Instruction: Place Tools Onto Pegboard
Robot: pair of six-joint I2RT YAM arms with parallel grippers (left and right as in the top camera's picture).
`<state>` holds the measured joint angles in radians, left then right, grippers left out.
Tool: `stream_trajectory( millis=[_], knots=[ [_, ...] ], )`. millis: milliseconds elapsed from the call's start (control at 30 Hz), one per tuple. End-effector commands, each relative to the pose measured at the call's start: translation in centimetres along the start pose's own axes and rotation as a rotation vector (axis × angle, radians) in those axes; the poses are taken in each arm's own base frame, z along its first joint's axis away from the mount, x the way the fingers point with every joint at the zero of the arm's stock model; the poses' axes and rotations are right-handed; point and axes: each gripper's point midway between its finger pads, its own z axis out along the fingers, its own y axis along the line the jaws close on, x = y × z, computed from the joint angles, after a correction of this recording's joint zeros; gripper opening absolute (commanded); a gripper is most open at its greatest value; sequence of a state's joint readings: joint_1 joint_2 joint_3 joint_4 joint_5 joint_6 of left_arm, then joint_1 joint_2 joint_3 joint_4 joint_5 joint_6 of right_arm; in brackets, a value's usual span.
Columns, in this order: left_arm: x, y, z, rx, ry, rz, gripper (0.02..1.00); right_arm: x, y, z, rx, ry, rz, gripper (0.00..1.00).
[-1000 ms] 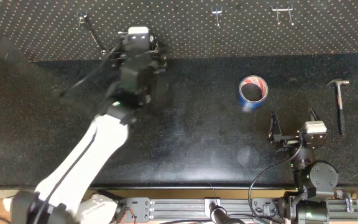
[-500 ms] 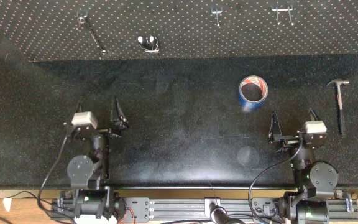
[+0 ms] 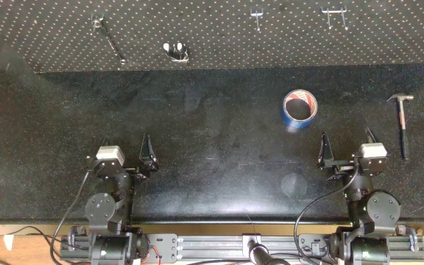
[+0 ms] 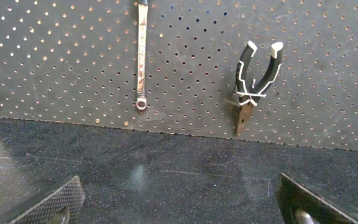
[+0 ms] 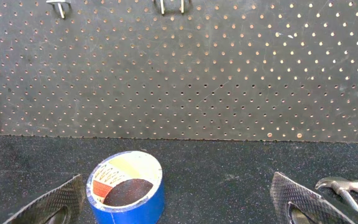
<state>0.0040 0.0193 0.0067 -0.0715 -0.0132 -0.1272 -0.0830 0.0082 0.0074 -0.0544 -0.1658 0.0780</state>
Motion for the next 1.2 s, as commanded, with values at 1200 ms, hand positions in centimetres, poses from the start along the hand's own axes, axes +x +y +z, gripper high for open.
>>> stream_trajectory(
  millis=[1200],
  knots=[
    [0.0, -0.4, -0.1, 0.024, -0.001, 0.012, 0.996, -0.5, 7.7, 7.8, -0.098, 1.105, 0.189, 0.976]
  ],
)
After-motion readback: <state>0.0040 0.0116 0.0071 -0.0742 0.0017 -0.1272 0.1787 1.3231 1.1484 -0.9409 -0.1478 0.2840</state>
